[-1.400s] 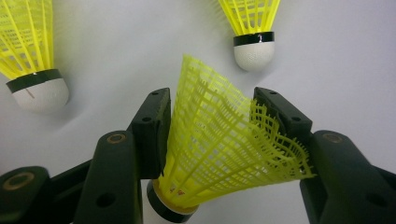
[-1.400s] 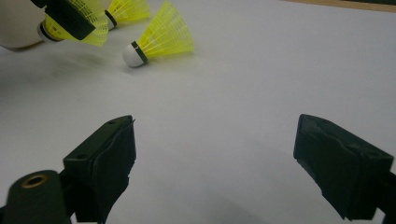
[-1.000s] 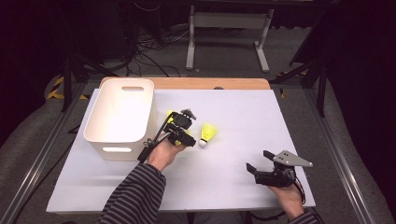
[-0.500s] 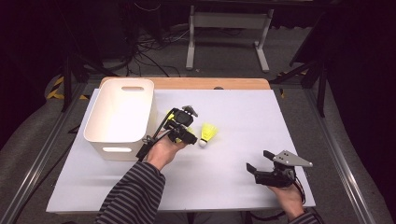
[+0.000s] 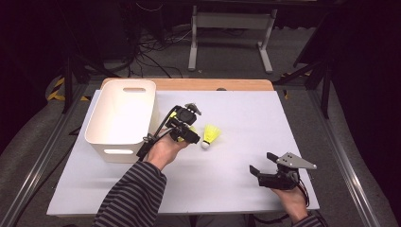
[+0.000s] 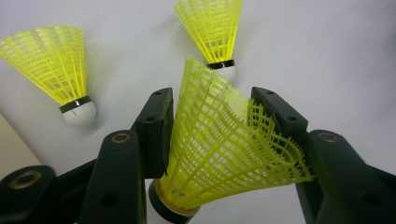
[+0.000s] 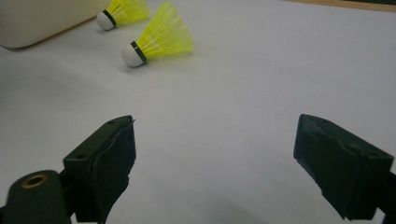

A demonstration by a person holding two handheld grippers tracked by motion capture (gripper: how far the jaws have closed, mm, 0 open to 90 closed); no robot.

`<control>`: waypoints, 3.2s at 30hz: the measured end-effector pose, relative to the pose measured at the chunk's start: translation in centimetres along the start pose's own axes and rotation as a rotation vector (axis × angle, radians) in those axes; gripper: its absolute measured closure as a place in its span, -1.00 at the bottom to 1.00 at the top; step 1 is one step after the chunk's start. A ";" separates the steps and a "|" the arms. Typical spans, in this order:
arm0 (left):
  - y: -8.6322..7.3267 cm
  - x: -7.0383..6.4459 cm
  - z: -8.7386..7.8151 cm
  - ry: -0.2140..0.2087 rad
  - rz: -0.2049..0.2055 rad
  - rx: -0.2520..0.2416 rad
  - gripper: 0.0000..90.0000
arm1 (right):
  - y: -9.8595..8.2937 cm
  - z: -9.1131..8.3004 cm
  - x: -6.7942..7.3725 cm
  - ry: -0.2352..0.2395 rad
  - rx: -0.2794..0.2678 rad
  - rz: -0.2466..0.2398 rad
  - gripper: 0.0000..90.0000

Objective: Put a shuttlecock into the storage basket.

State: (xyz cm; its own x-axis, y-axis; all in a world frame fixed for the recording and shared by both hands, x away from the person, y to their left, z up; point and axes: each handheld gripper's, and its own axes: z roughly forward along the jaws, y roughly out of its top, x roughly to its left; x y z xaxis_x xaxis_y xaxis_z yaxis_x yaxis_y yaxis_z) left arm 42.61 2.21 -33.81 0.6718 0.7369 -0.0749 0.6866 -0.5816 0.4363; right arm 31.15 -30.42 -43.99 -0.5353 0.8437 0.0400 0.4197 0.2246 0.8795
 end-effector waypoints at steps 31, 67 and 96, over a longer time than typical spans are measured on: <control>1.1 0.8 -3.3 0.017 -0.004 -0.018 0.18 | 0.0 0.0 0.0 0.001 -0.001 0.000 -0.70; 0.5 3.4 -6.2 0.064 -0.059 -0.049 0.19 | 0.1 -0.2 -0.1 0.005 -0.045 0.012 -0.70; -0.8 5.9 -7.9 0.093 -0.111 -0.071 0.20 | 0.1 -0.1 -0.1 0.000 -0.030 0.009 -0.70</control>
State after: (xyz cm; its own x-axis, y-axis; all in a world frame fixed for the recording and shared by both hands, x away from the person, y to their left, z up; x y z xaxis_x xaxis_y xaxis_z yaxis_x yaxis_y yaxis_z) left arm 43.77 9.75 -27.49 0.5618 0.8261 -0.0447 0.7317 -0.4710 0.4928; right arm 31.14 -30.55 -43.83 -0.5318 0.8455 0.0478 0.4020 0.2023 0.8930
